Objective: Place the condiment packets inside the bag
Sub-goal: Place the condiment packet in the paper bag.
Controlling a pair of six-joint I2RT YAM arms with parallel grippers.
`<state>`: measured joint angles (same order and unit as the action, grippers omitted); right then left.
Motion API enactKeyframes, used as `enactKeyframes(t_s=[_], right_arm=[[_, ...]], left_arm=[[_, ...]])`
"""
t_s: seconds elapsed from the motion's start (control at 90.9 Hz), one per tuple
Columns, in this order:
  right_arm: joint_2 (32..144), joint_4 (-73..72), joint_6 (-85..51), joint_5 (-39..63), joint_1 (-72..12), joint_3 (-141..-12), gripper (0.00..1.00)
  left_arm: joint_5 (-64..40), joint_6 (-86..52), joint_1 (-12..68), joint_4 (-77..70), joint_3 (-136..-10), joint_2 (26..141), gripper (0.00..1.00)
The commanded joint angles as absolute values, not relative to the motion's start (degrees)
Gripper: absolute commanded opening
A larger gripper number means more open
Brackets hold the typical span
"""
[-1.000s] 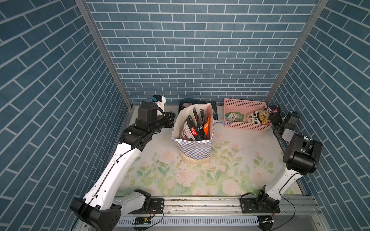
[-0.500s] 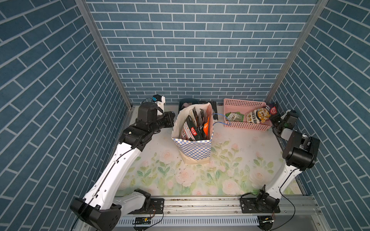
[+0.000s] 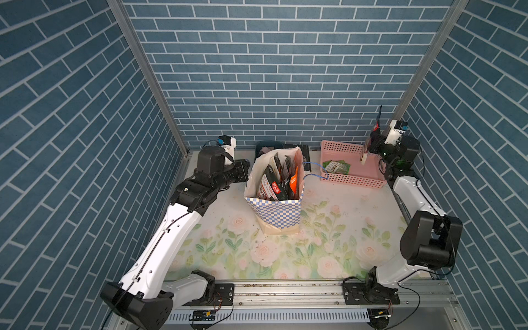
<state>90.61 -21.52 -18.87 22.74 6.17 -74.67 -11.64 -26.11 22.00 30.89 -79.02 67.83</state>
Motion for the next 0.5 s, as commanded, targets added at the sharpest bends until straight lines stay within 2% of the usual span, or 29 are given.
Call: enactKeyframes(t_s=[0.0,0.264,0.484], right_arm=[[84.36,-20.57,-9.88,24.43,2.62,-77.57,0.0],[74.45,-6.54,-2.99,37.03,-9.26,-84.81,0.0],[68.18,-5.98,-3.84,45.41,-13.8,-88.12,0.0]], left_arm=[[-11.49,-26.32,21.88,28.44,-79.43,67.58,0.0],[-9.95,-28.6,21.88,29.96,-79.65,69.15,0.0],[-10.2,-30.0,21.88,29.63,-79.2,69.37,0.0]])
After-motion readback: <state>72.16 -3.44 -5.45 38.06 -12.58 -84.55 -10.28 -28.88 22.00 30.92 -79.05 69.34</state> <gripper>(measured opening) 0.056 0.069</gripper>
